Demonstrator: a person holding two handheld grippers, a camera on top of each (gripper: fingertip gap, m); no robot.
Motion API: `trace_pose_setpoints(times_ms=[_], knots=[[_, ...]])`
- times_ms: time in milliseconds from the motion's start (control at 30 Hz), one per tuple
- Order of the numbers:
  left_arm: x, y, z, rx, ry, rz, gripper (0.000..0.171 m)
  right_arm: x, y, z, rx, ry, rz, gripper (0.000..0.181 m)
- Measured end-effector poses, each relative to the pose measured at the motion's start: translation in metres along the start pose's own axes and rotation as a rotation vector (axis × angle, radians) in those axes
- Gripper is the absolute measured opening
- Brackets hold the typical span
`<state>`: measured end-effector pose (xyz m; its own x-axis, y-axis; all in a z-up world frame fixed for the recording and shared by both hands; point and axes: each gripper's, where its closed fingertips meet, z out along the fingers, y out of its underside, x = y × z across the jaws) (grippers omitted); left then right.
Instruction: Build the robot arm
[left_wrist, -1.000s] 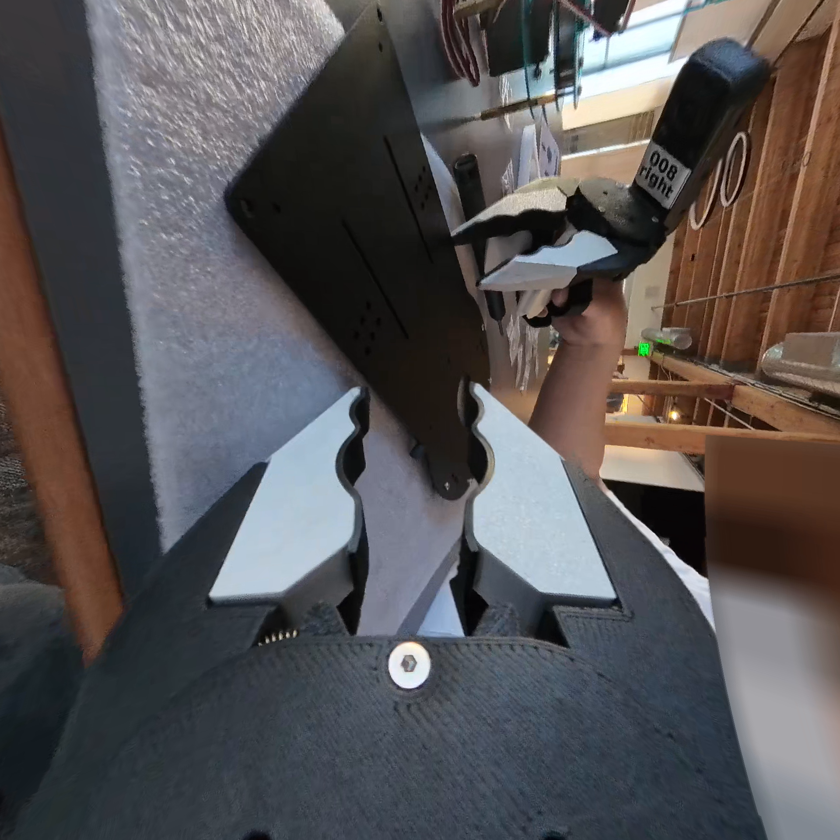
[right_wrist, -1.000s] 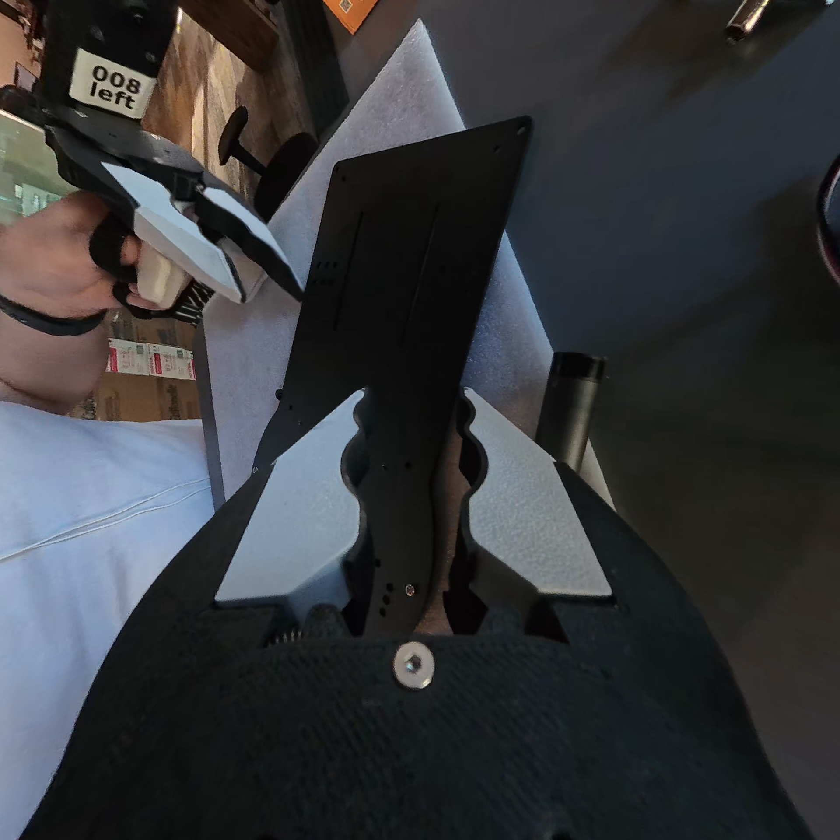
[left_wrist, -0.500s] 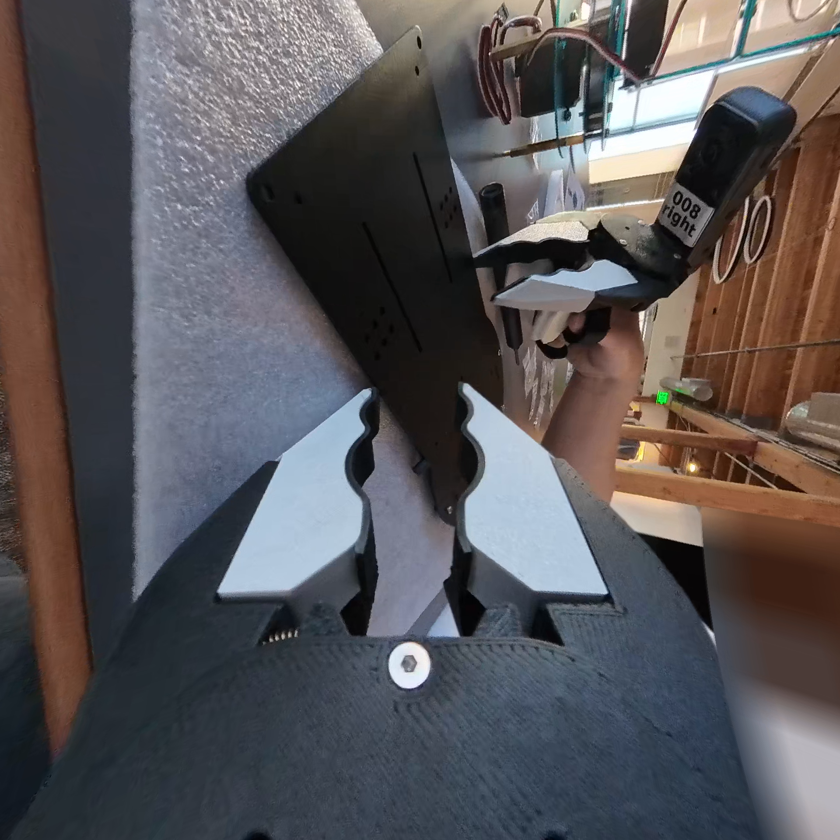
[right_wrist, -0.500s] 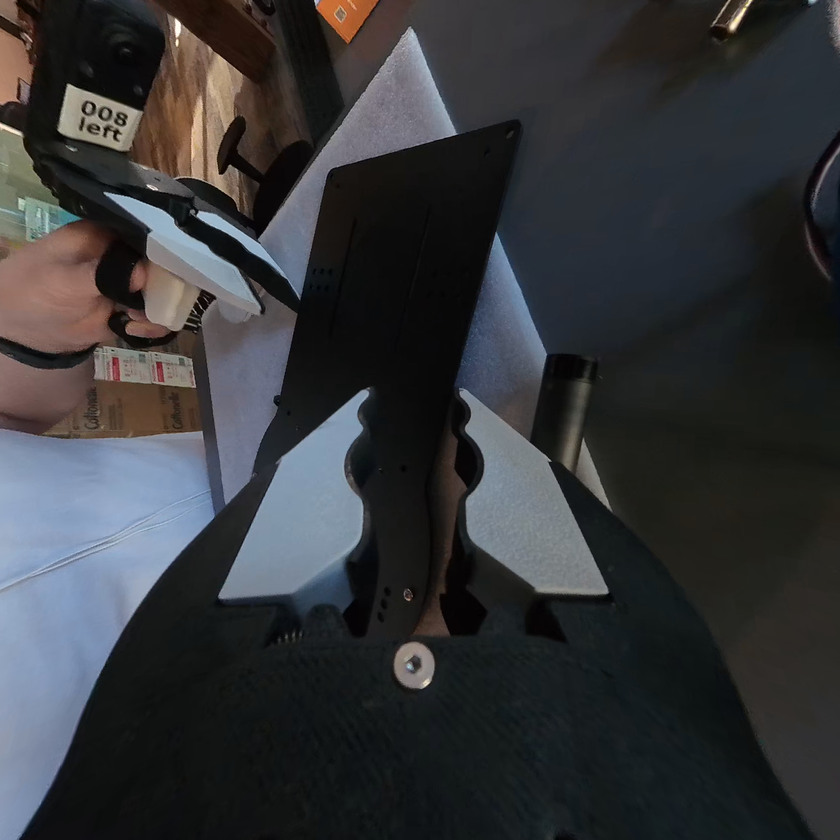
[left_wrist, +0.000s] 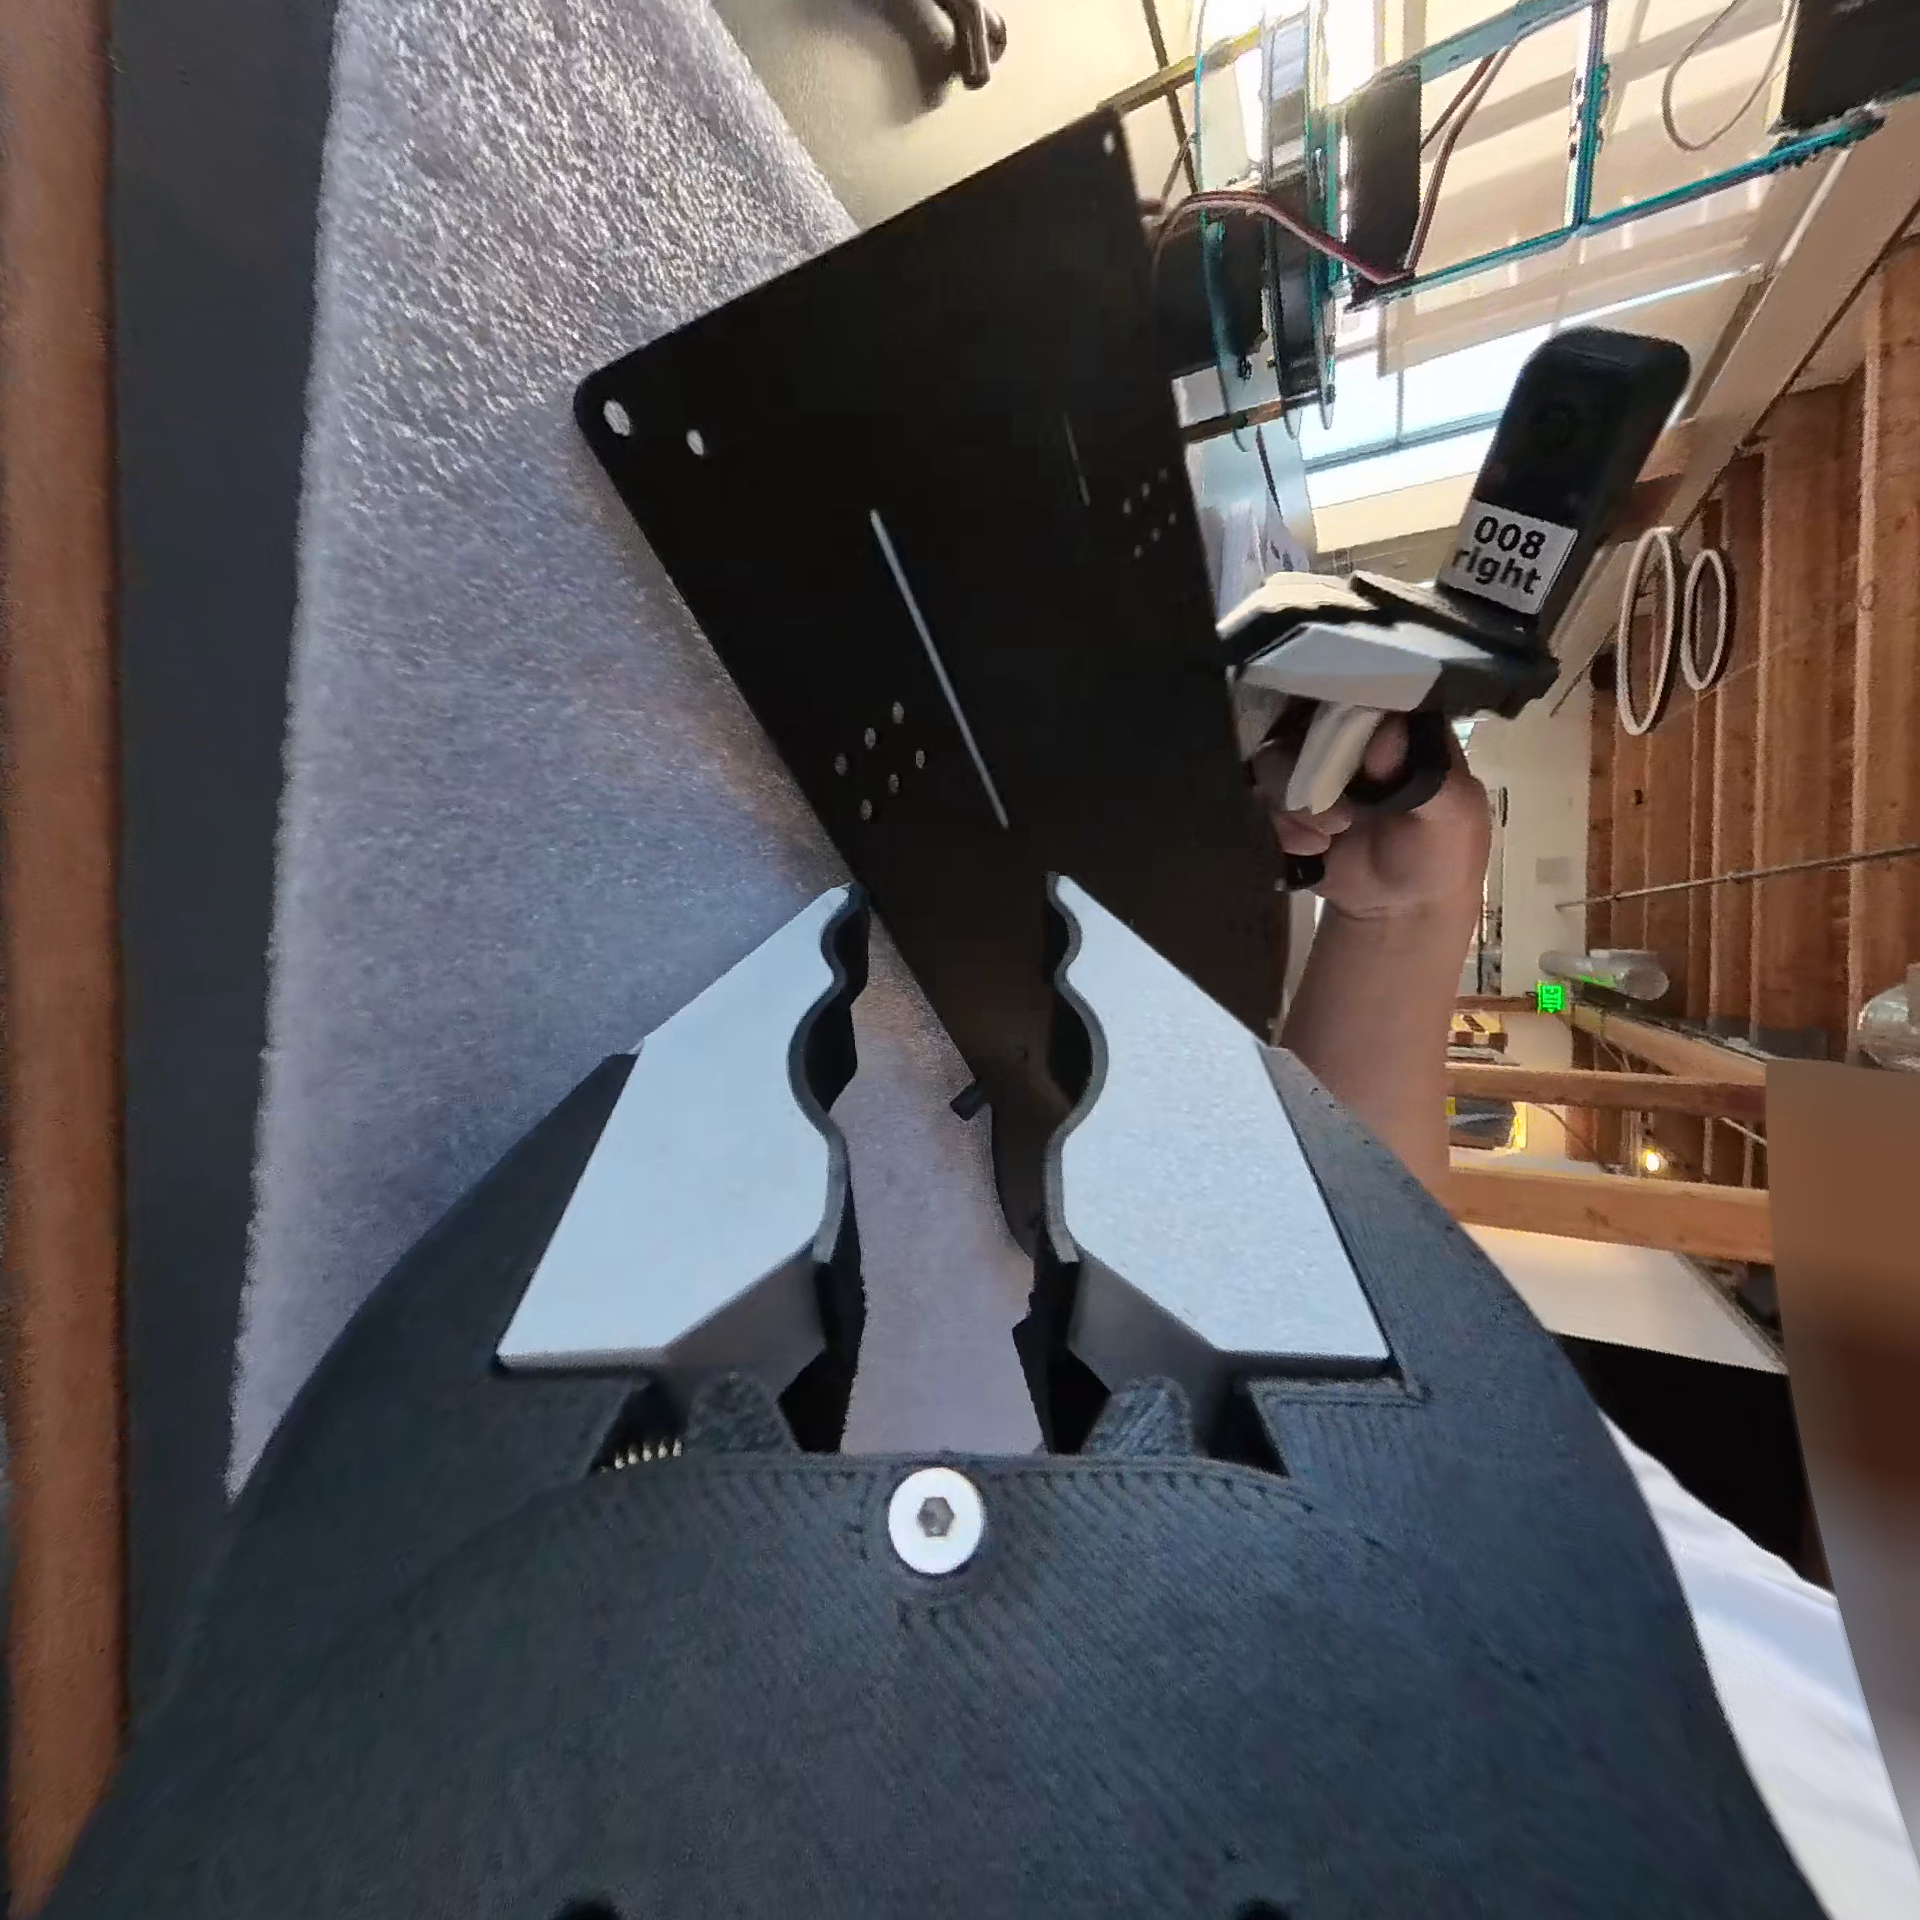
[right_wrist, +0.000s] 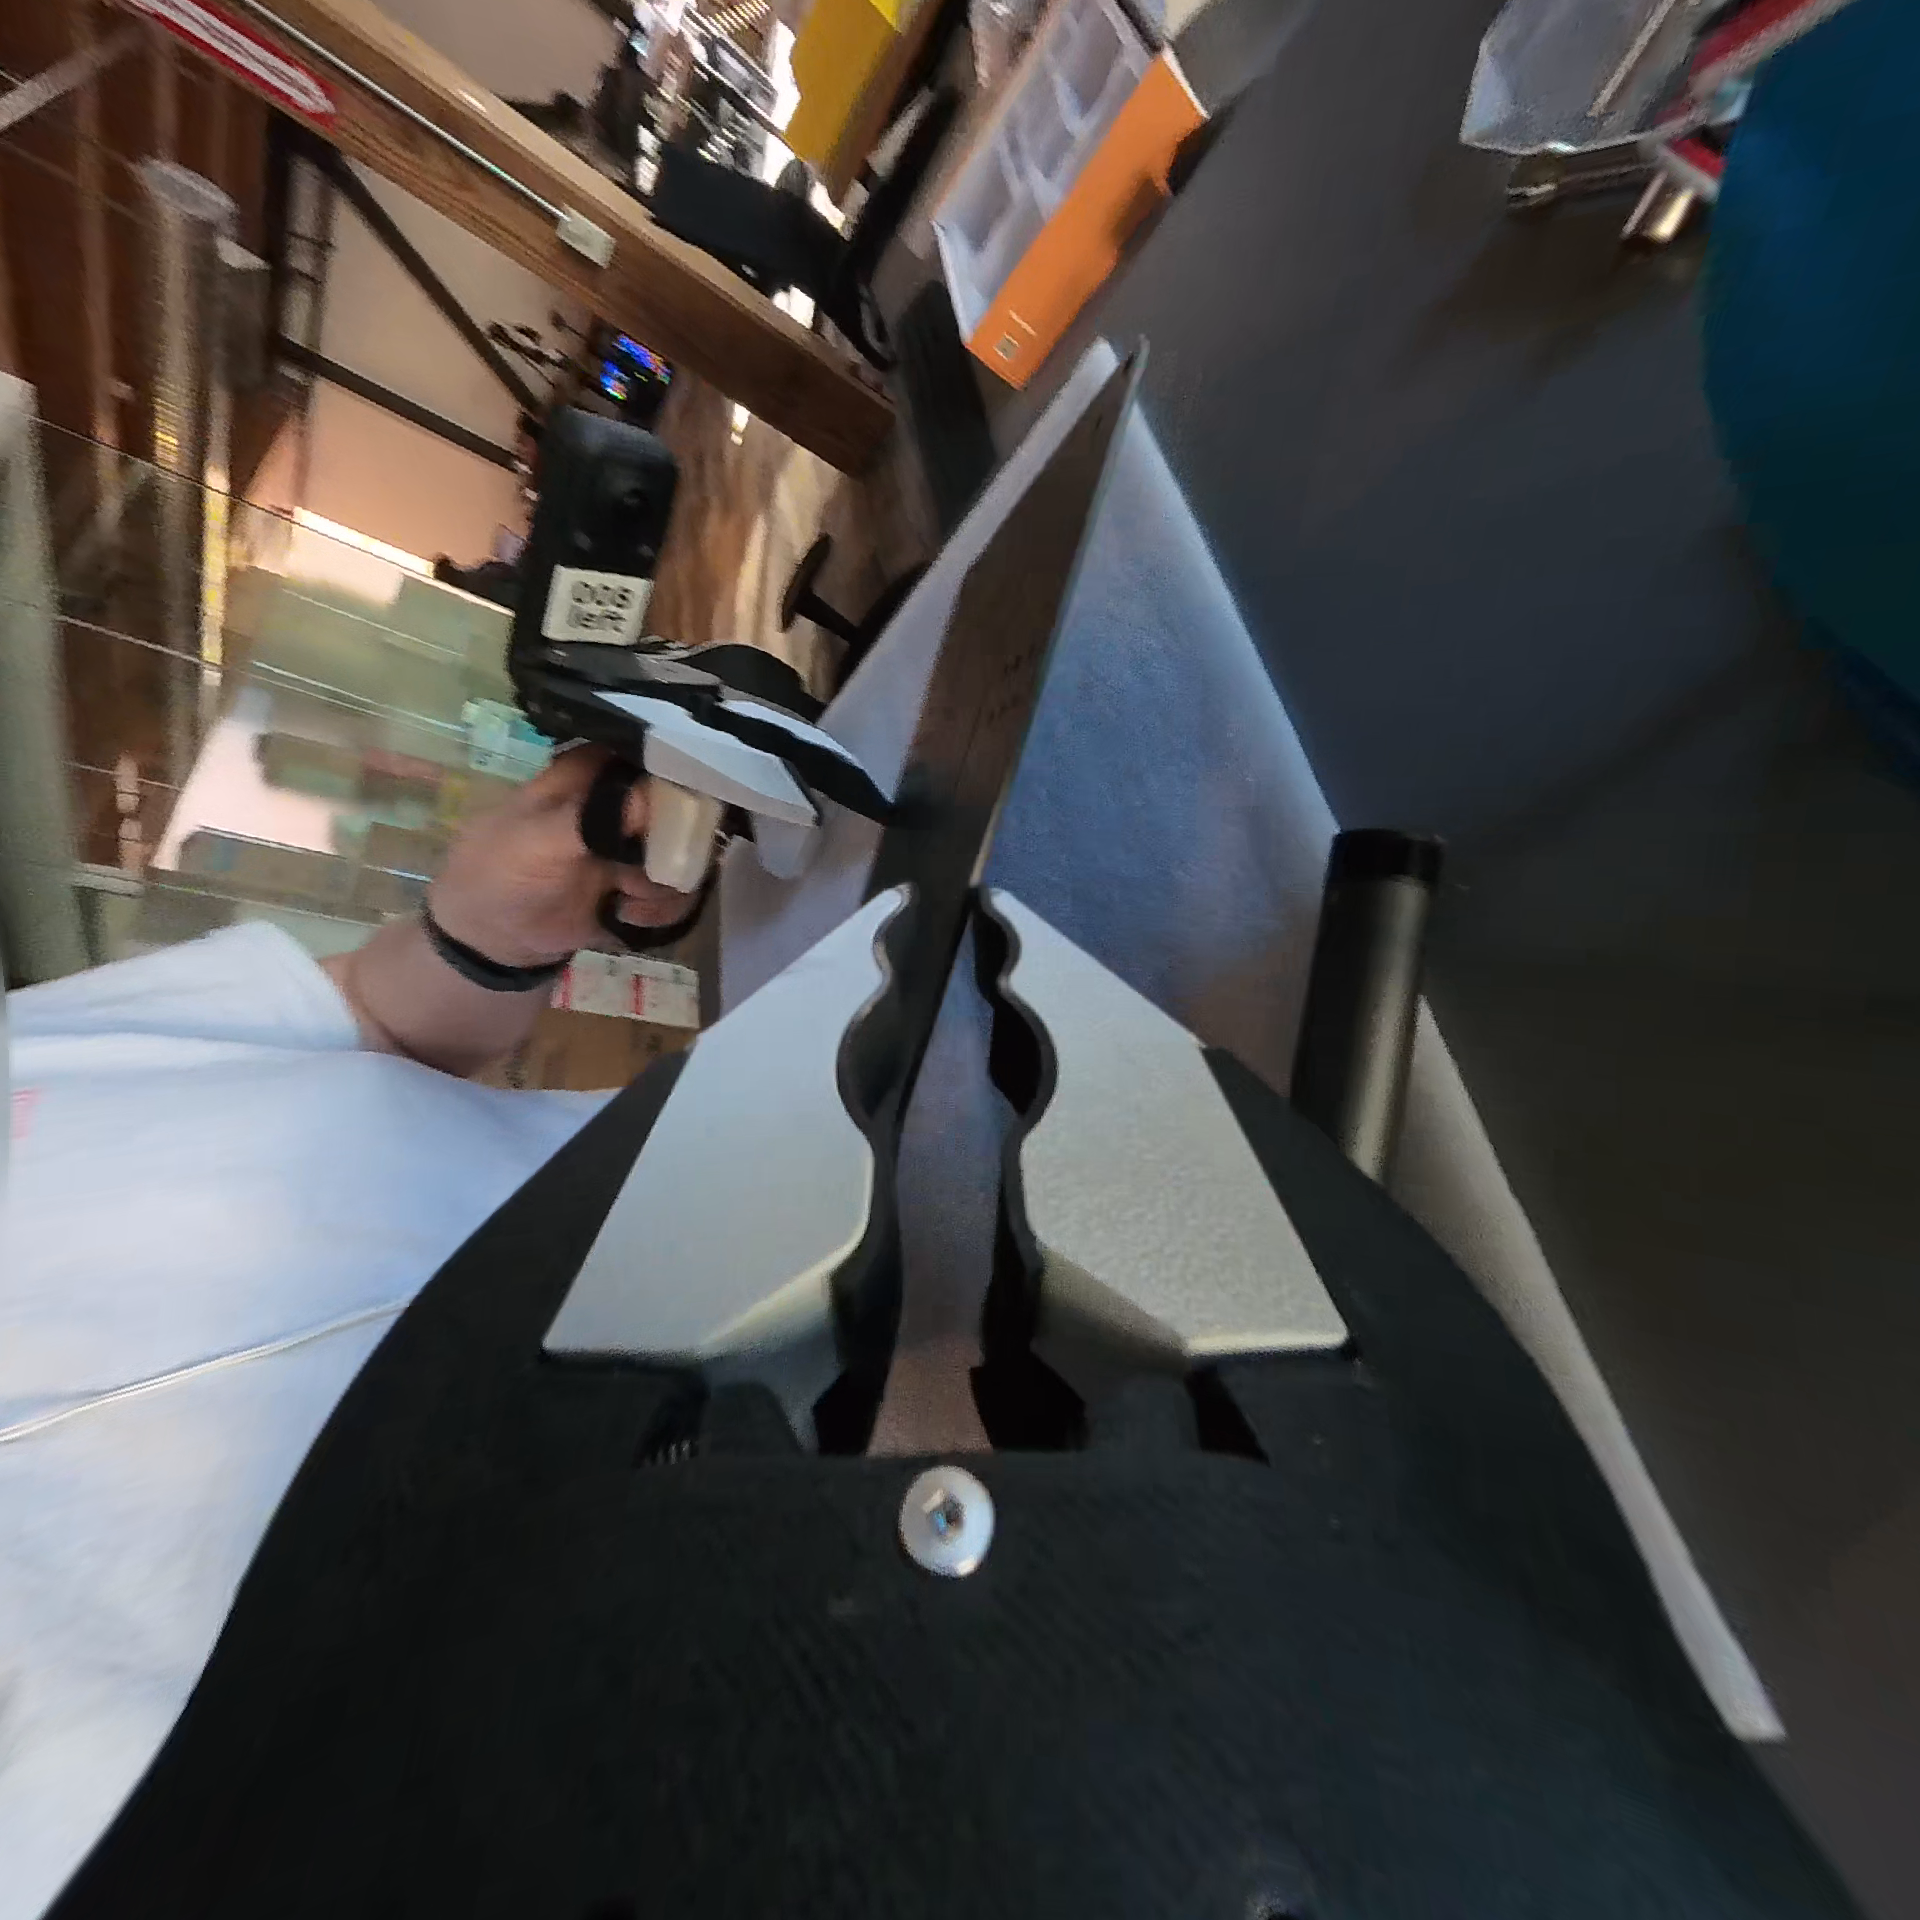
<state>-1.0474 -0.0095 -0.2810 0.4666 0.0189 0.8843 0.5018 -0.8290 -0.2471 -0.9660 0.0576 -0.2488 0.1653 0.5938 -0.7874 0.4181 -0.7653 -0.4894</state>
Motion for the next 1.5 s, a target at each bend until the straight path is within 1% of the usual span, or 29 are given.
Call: trace_pose_setpoints(times_ms=[67,167,200,267,300,367,500,633,733,933,1033,1100,1167,1200,1300,1333,1367,1400,1433,1500], knots=[[0.000,0.000,0.000,0.001,-0.004,0.007,0.031,-0.006,-0.002,0.000,0.011,-0.042,0.021,0.001],[-0.001,0.000,0.001,0.001,-0.005,0.011,0.030,-0.006,-0.002,0.000,-0.004,-0.038,0.036,0.002],[-0.001,0.000,0.001,0.003,-0.003,0.010,0.030,-0.004,-0.001,0.000,-0.012,-0.024,0.048,0.003],[-0.001,0.000,0.001,0.008,-0.001,0.011,0.030,-0.001,0.002,0.002,-0.032,-0.006,0.083,0.014],[-0.001,0.000,0.001,0.009,-0.002,0.013,0.029,0.002,0.003,0.003,-0.041,0.009,0.100,0.015],[-0.001,0.000,0.001,0.010,-0.001,0.012,0.029,0.010,0.005,0.005,-0.046,0.040,0.131,0.013],[-0.001,0.000,0.001,0.016,-0.003,0.019,0.029,0.016,0.005,0.006,-0.018,0.026,0.237,0.010],[0.000,-0.001,0.001,0.021,-0.002,0.023,0.030,0.012,0.002,0.006,0.011,-0.038,0.330,0.008],[0.001,-0.001,0.002,0.024,0.003,0.027,0.031,0.006,0.005,0.013,-0.007,-0.053,0.350,0.007],[0.003,-0.001,0.002,0.024,0.030,0.022,0.033,0.010,0.009,0.020,-0.062,0.050,0.295,0.007],[0.003,-0.001,0.002,0.023,0.032,0.030,0.034,0.010,0.011,0.022,-0.082,0.070,0.292,0.013],[0.004,0.000,0.002,0.022,0.036,0.035,0.035,0.004,0.010,0.026,-0.088,0.036,0.306,0.012],[0.005,0.000,0.002,0.018,0.043,0.041,0.036,-0.007,0.012,0.033,-0.112,-0.034,0.324,0.003],[0.006,0.000,0.002,0.017,0.045,0.043,0.037,-0.010,0.013,0.036,-0.124,-0.040,0.311,0.000],[0.007,0.000,0.001,0.021,0.060,0.043,0.036,-0.012,0.012,0.036,-0.139,0.002,0.234,0.003],[0.008,-0.001,0.000,0.025,0.068,0.043,0.035,-0.016,0.011,0.036,-0.135,-0.004,0.199,0.012],[0.008,-0.001,0.000,0.029,0.079,0.042,0.034,-0.017,0.012,0.035,-0.142,0.011,0.154,0.016],[0.009,-0.001,-0.001,0.030,0.092,0.040,0.034,-0.015,0.013,0.034,-0.149,0.054,0.076,0.008],[0.010,-0.001,-0.002,0.032,0.105,0.037,0.032,-0.018,0.013,0.033,-0.140,0.072,-0.005,0.005],[0.014,-0.003,-0.005,0.040,0.146,0.034,0.027,-0.027,0.010,0.030,-0.114,0.061,-0.044,0.003]])
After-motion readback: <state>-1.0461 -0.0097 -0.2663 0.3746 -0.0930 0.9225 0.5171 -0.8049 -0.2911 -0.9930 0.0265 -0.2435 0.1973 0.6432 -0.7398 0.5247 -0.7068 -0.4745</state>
